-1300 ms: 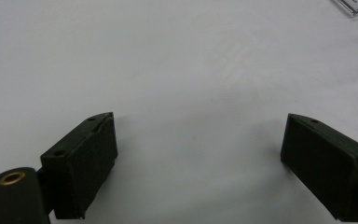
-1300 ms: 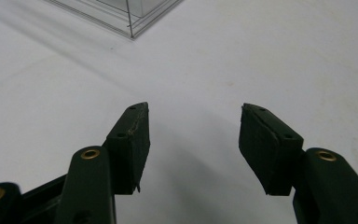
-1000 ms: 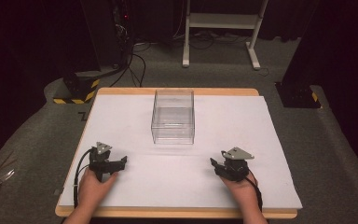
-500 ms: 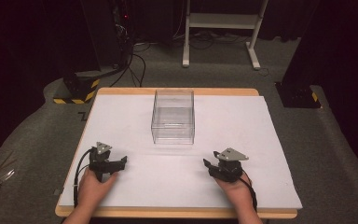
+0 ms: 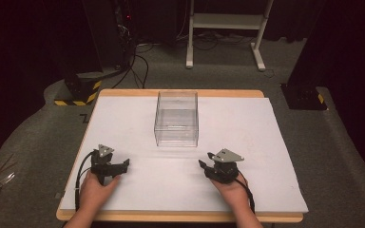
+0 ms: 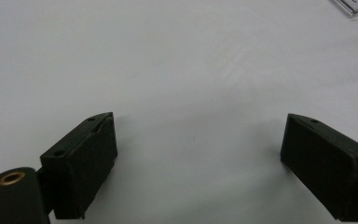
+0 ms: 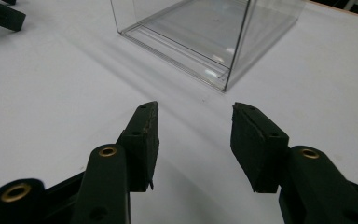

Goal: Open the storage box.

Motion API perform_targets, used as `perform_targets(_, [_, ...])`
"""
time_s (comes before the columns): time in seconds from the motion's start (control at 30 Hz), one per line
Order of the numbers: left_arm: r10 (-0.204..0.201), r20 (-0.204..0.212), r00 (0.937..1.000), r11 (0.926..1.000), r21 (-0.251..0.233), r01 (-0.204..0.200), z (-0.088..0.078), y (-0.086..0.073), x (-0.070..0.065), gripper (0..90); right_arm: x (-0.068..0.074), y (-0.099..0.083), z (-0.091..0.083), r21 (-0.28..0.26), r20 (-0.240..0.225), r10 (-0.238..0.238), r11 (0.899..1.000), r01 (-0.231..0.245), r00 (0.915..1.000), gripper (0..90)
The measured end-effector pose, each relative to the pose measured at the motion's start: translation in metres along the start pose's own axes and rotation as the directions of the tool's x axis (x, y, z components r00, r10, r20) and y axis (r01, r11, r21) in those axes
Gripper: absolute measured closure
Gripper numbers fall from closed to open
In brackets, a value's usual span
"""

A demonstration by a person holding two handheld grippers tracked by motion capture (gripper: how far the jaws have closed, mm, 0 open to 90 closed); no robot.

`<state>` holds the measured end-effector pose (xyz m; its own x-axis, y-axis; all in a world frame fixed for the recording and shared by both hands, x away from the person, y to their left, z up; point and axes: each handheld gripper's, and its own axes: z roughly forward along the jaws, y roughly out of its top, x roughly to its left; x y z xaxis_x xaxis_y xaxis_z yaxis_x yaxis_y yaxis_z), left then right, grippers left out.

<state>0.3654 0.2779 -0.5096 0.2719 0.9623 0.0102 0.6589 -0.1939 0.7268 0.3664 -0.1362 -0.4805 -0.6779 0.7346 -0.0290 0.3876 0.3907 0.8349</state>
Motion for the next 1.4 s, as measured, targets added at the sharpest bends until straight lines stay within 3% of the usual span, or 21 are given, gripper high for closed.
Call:
perform_targets(0.23, [0.000,0.000,1.0000,1.0000,0.000,0.000,0.000,0.000,0.000,10.9,0.007,0.009,0.008,0.004,0.005,-0.001,1.000,0.001,1.0000,53.2])
perform_targets(0.4, [0.000,0.000,1.0000,1.0000,0.000,0.000,0.000,0.000,0.000,11.0,0.009,0.015,0.012,-0.028,0.014,0.016,0.999,-0.015,0.9998,53.9])
perform_targets(0.6, [0.000,0.000,1.0000,1.0000,0.000,0.000,0.000,0.000,0.000,11.0,0.013,0.025,0.020,-0.026,0.010,-0.006,1.000,0.006,0.9999,53.0])
perform_targets(0.93, [0.000,0.000,1.0000,1.0000,0.000,0.000,0.000,0.000,0.000,11.0,0.017,0.038,0.031,-0.020,0.017,0.036,0.999,-0.036,0.9992,49.4])
perform_targets(1.13, [0.000,0.001,1.0000,1.0000,0.000,0.000,0.000,0.000,0.000,11.0,0.019,0.047,0.038,-0.021,-0.008,0.046,0.999,-0.046,0.9989,45.7])
perform_targets(1.4, [-0.002,0.001,1.0000,1.0000,-0.001,0.002,0.000,0.000,0.000,11.0,0.017,0.055,0.046,-0.037,0.004,0.046,0.998,-0.045,0.9990,50.3])
